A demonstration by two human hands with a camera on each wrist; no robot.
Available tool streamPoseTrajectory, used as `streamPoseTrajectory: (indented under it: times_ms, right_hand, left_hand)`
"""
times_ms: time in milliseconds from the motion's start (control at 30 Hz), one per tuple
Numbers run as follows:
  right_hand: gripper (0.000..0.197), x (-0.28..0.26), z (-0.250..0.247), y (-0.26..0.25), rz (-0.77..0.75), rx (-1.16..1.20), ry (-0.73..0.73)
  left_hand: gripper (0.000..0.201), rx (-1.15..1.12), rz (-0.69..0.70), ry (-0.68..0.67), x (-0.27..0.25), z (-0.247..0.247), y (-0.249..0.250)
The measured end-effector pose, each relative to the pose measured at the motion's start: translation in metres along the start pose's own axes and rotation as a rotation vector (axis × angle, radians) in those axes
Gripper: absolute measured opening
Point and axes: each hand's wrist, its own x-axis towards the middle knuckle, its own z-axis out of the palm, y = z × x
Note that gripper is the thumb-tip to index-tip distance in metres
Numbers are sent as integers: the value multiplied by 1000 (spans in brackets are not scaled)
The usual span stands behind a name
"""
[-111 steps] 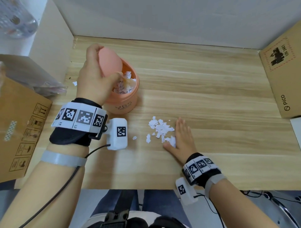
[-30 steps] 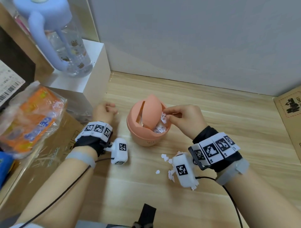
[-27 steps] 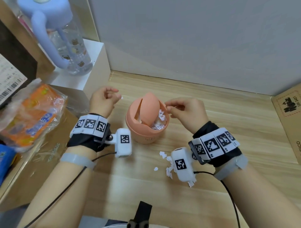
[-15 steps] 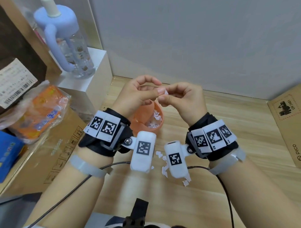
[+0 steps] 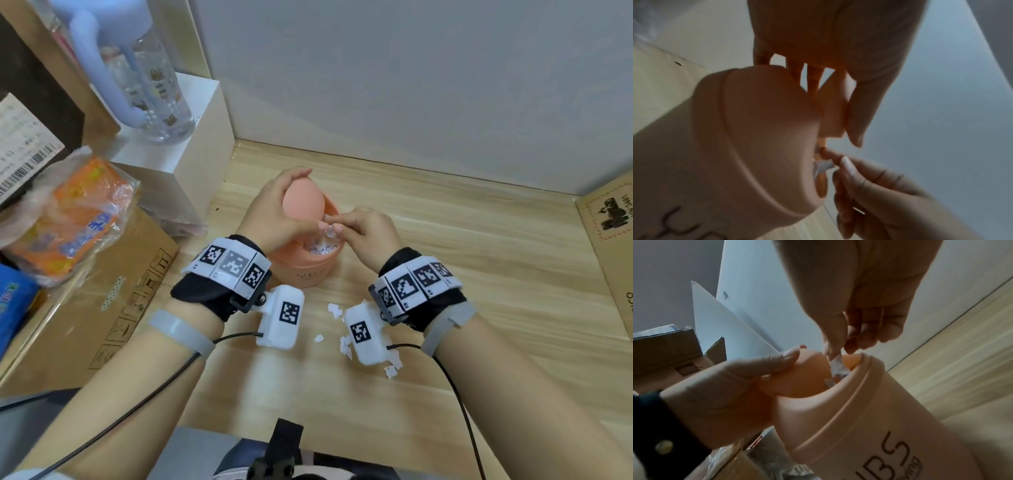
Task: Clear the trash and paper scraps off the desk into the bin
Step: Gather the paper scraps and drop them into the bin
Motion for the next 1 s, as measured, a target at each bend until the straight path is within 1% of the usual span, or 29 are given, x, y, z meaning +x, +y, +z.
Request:
streamPoseTrajectory:
  times_ms: [100,233,333,433,467,500,600,633,700,767,833,900,933,1000]
  right_hand:
    - [28,-2,1,5,11,-4,15]
    - [28,-16,-10,27,30,102,75]
    - [31,-37,-13,53,124,197,55]
    - [36,-60,-16,79,245,219,43]
    - [42,-69,-15,90,289,188,7]
    - [48,-80,-14,102,338,129,-59]
    - [51,-115,-5,130,500,-99,-344]
    - [51,-123,-2,134,529,-154,-425]
    - [54,-130,6,135,480,-235,-534]
    - [50,-128,14,131,384,-331,-574]
    - [35,-121,24,125,341,-397,-541]
    - [23,-112,34,117,350,-356,-481]
    - [22,-106,38,112,358,-312,-450]
    - [27,-94,45,106,371,-235,-409]
  left_hand:
    - [76,-7,-3,34,0,3,-3]
    - [71,-32,-18,56,1,6,-5]
    - [70,-46,-28,81,1,8,-8]
    - [69,-56,-26,101,0,10,-9]
    - [69,-57,-30,105,0,11,-10]
    - [69,-57,-30,109,0,11,-10]
    - [68,-57,-20,118,0,11,-12]
    - [68,-57,-17,121,1,11,-12]
    - [68,-54,-16,131,1,12,-13]
    - [67,-55,-17,137,0,13,-12]
    - [67,-52,-19,147,0,13,-11]
    - [67,-41,-20,157,-1,13,-11]
    - [66,-32,-18,160,-1,13,-10]
    - [66,-16,-10,160,-1,13,-9]
